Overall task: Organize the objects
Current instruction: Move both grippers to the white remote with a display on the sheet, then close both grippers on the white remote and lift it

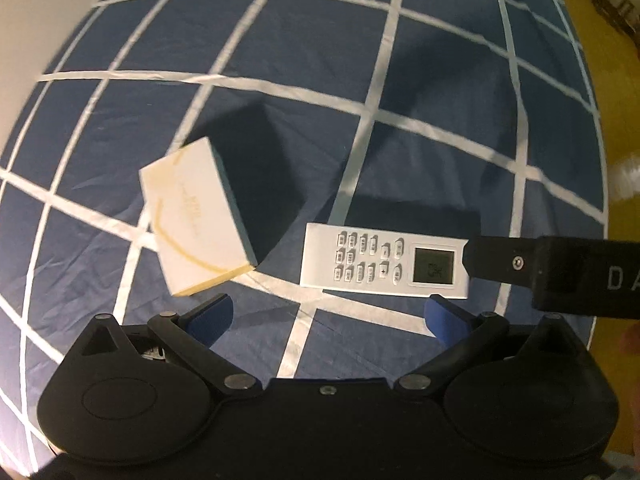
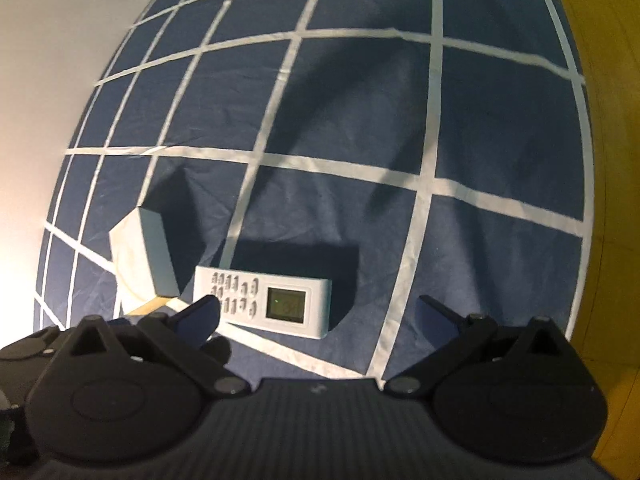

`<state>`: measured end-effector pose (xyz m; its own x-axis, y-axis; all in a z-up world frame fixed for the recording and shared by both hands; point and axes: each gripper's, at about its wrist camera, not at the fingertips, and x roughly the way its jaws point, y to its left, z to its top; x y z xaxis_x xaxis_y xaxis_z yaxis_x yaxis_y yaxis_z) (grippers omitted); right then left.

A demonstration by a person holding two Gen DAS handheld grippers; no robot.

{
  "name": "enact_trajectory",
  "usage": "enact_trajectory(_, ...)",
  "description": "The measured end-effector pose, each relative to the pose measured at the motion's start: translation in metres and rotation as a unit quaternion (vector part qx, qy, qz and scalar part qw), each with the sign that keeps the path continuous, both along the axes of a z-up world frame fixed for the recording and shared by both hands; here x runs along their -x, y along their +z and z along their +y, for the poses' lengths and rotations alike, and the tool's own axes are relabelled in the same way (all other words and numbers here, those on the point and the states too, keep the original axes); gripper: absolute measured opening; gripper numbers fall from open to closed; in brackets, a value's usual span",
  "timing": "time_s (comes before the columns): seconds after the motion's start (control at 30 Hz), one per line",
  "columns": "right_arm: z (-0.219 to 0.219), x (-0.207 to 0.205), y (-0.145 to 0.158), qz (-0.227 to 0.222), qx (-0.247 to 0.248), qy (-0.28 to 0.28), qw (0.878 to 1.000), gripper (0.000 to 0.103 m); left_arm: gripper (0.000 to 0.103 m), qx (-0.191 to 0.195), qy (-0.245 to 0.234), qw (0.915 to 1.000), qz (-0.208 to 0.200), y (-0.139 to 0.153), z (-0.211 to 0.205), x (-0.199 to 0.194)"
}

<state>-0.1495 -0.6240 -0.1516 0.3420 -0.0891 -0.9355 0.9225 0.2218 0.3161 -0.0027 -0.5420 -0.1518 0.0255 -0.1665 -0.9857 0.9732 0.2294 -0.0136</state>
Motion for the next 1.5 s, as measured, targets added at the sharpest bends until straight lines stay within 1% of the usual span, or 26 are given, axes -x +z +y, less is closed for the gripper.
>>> enact_trajectory(0.23, -0.004, -0.013, -0.023, 0.007, -0.027, -0.010, 1.000, 0.100, 0.103, -0.016, -0.027, 0.9992, 0.023, -0.022, -0.016, -0.008)
enact_trajectory(0.37, -0.007, -0.016, -0.036, 0.010, -0.046, -0.020, 0.999, 0.098, 0.100, -0.024, -0.032, 0.9980, 0.048, -0.031, -0.022, -0.009)
enact_trajectory(0.4, -0.008, -0.017, -0.038, 0.009, -0.049, -0.022, 0.999, 0.097, 0.100, -0.024, -0.038, 0.9979, 0.048, -0.032, -0.024, -0.008)
enact_trajectory(0.47, -0.009, -0.018, -0.041, 0.010, -0.054, -0.022, 0.998, 0.091, 0.099, -0.026, -0.045, 0.9977, 0.044, -0.035, -0.026, -0.006)
enact_trajectory(0.53, -0.009, -0.019, -0.045, 0.010, -0.059, -0.022, 0.998, 0.089, 0.098, -0.028, -0.045, 0.9975, 0.048, -0.038, -0.027, -0.007)
enact_trajectory(0.57, -0.010, -0.020, -0.045, 0.010, -0.060, -0.022, 0.998, 0.088, 0.094, -0.029, -0.045, 0.9974, 0.048, -0.039, -0.028, -0.008)
enact_trajectory(0.6, -0.010, -0.021, -0.046, 0.009, -0.059, -0.021, 0.998, 0.087, 0.092, -0.029, -0.044, 0.9974, 0.049, -0.040, -0.028, -0.009)
enact_trajectory(0.73, -0.012, -0.026, -0.047, 0.004, -0.061, -0.014, 0.998, 0.082, 0.087, -0.027, -0.035, 0.9966, 0.070, -0.041, -0.026, -0.015)
enact_trajectory(0.83, -0.013, -0.031, -0.048, 0.001, -0.064, -0.004, 0.998, 0.076, 0.081, -0.026, -0.035, 0.9959, 0.079, -0.040, -0.026, -0.015)
enact_trajectory(0.9, -0.014, -0.034, -0.049, 0.001, -0.065, -0.002, 0.998, 0.075, 0.075, -0.026, -0.038, 0.9952, 0.087, -0.039, -0.027, -0.014)
enact_trajectory(0.97, -0.014, -0.036, -0.050, -0.001, -0.067, -0.001, 0.998, 0.074, 0.074, -0.026, -0.040, 0.9947, 0.092, -0.039, -0.028, -0.014)
enact_trajectory(1.07, -0.015, -0.039, -0.051, -0.005, -0.069, 0.003, 0.998, 0.071, 0.074, -0.027, -0.042, 0.9945, 0.092, -0.039, -0.030, -0.015)
enact_trajectory(1.2, -0.014, -0.042, -0.048, 0.001, -0.060, 0.011, 0.998, 0.070, 0.074, -0.027, -0.037, 0.9947, 0.092, -0.039, -0.030, -0.013)
enact_trajectory(1.27, -0.013, -0.042, -0.048, 0.005, -0.056, 0.013, 0.998, 0.067, 0.074, -0.027, -0.033, 0.9949, 0.091, -0.039, -0.030, -0.012)
enact_trajectory(1.5, -0.013, -0.043, -0.047, 0.009, -0.050, 0.024, 0.998, 0.064, 0.073, -0.026, -0.024, 0.9956, 0.087, -0.038, -0.027, -0.009)
